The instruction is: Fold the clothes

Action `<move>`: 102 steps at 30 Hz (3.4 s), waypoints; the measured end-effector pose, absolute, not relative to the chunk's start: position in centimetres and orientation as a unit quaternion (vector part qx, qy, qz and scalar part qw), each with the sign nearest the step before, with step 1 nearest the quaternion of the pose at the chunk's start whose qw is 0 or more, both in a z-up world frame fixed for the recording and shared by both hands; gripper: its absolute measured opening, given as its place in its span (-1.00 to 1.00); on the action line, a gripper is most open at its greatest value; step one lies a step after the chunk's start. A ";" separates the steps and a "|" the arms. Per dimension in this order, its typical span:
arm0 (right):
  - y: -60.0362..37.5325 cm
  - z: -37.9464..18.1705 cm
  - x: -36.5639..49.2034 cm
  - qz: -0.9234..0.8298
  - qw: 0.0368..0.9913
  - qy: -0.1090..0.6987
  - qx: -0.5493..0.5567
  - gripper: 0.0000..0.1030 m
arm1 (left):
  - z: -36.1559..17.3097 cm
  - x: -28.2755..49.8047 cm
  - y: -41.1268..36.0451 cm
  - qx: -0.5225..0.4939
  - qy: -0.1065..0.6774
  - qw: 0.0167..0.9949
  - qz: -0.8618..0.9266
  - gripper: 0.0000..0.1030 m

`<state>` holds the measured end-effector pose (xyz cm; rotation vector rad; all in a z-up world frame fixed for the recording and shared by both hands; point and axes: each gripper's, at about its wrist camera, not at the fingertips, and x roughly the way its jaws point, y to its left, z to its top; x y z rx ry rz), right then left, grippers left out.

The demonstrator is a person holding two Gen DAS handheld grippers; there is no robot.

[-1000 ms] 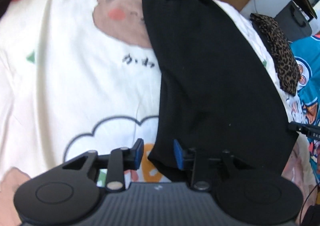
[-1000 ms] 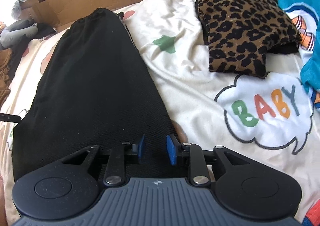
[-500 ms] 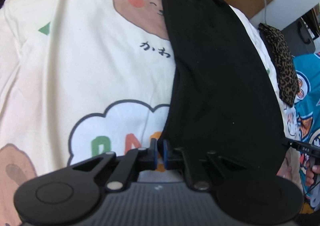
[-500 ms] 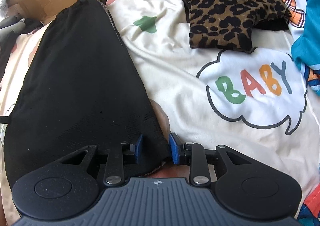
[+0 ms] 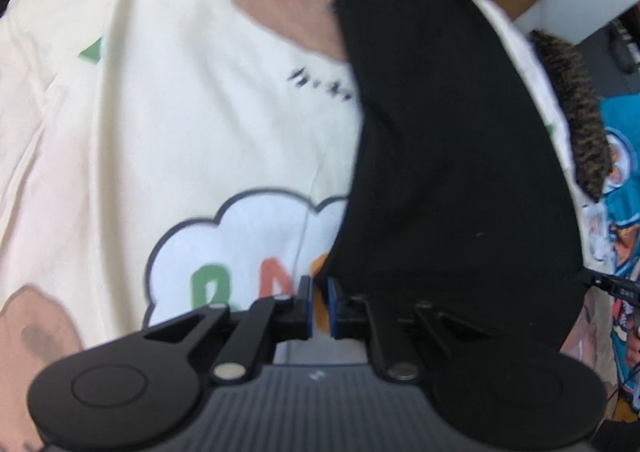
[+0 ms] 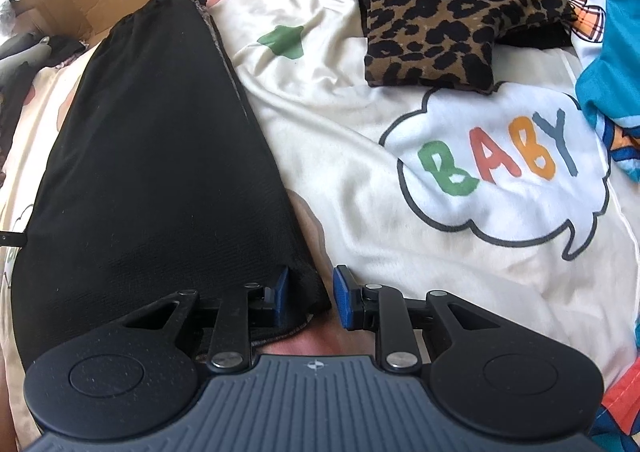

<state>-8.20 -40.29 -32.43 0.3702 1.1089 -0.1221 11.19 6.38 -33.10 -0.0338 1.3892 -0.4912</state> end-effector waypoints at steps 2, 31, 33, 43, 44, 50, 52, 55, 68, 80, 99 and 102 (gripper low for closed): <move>-40.4 -32.2 -8.1 -0.055 0.832 0.525 0.173 -0.41 | -32.3 11.3 6.3 0.006 0.647 0.730 -0.222 -0.81; -36.9 -9.8 -0.2 -0.006 0.815 0.554 0.171 0.21 | -14.8 9.6 -0.6 -0.011 0.657 0.736 -0.163 -0.27; -36.5 -8.7 0.3 -0.012 0.812 0.560 0.163 0.21 | -14.1 9.4 -0.7 -0.021 0.653 0.741 -0.157 -0.27; -33.8 -4.2 0.5 0.011 0.809 0.577 0.110 0.30 | -12.2 8.3 -1.5 -0.055 0.628 0.764 -0.136 -0.24; -33.9 -4.0 0.2 0.005 0.812 0.572 0.112 0.30 | -12.2 8.1 -1.5 -0.058 0.626 0.766 -0.133 -0.24; -34.6 -3.4 -2.2 -0.022 0.826 0.536 0.172 0.54 | -12.1 6.1 -1.2 -0.070 0.618 0.772 -0.134 -0.24; -34.8 -3.2 -3.1 -0.032 0.833 0.521 0.187 0.67 | -12.0 5.4 -1.0 -0.074 0.617 0.772 -0.134 -0.24; -35.5 -3.3 -4.2 -0.049 0.836 0.499 0.223 0.81 | -12.0 4.6 -0.9 -0.079 0.616 0.772 -0.135 -0.24; -37.2 -10.4 -6.4 -0.060 0.838 0.491 0.230 0.82 | -17.4 2.5 -0.7 -0.112 0.621 0.763 -0.142 -0.51; -39.2 -19.0 -8.5 -0.057 0.817 0.525 0.230 0.79 | -25.3 0.5 0.9 -0.137 0.642 0.744 -0.124 -0.63; -38.7 -25.8 -9.0 -0.093 0.771 0.576 0.257 0.77 | -33.5 -3.2 3.2 -0.195 0.702 0.680 -0.088 -0.86; -38.7 -25.5 -9.0 -0.094 0.772 0.572 0.259 0.77 | -34.0 -3.3 3.3 -0.200 0.698 0.681 -0.098 -0.86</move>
